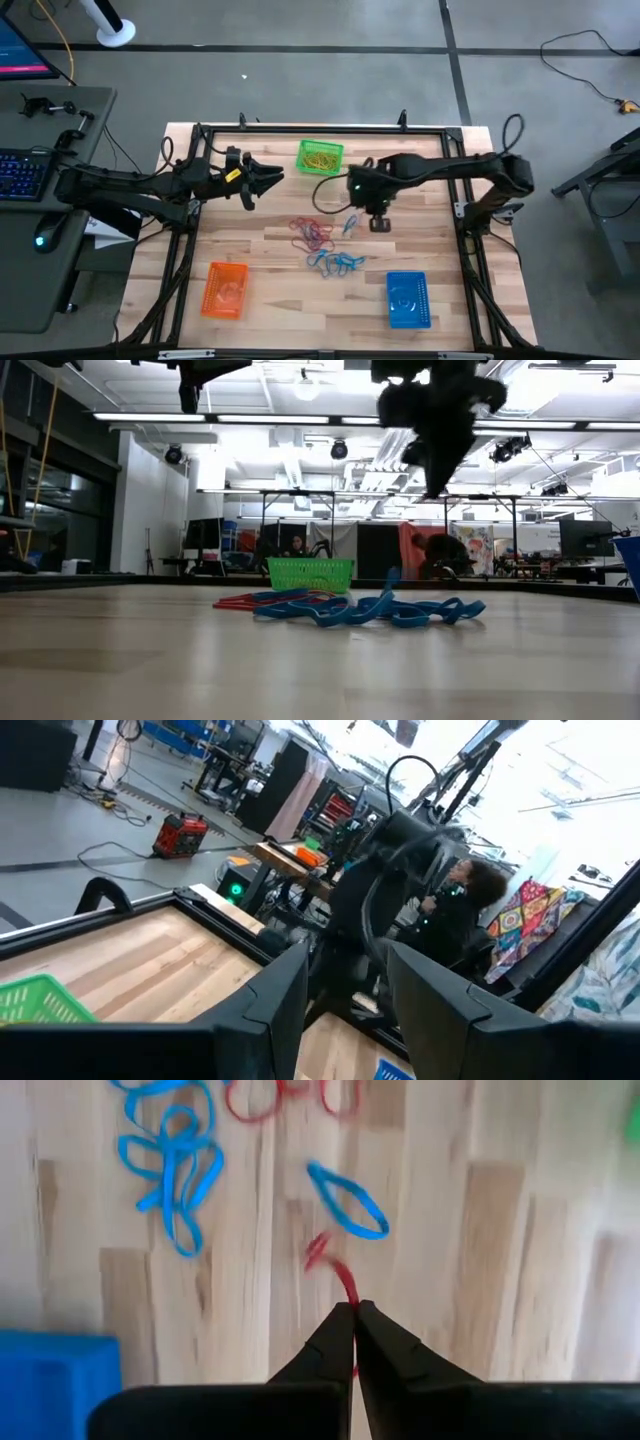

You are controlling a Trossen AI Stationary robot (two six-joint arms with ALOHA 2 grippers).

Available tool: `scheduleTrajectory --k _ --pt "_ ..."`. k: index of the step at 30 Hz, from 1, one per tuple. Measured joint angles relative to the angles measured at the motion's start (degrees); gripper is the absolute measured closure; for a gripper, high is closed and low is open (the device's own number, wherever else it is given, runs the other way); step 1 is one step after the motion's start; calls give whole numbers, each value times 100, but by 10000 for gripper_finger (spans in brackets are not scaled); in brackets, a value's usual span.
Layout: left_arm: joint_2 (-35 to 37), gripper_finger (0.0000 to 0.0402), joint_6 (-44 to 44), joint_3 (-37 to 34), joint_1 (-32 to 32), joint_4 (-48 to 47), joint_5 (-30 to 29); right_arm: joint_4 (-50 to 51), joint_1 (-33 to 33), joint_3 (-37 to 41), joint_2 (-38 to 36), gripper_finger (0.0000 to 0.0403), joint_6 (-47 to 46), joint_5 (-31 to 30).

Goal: Sort rubber bands into baskets
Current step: Put the red rubber band into the blue bin

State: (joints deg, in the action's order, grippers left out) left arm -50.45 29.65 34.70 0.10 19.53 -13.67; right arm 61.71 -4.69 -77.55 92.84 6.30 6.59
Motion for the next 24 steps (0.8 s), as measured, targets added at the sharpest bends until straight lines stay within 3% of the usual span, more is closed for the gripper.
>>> scheduleTrajectory --k 11,16,24 --pt "0 270 -437 0 0 0 -296 230 157 -11 -1079 403 -1170 868" --pt "0 270 -439 0 0 -5 -302 874 738 8 -1084 403 -1565 1418" --pt "0 270 -810 0 0 -3 -302 687 2057 717 -1087 403 -2550 2360"
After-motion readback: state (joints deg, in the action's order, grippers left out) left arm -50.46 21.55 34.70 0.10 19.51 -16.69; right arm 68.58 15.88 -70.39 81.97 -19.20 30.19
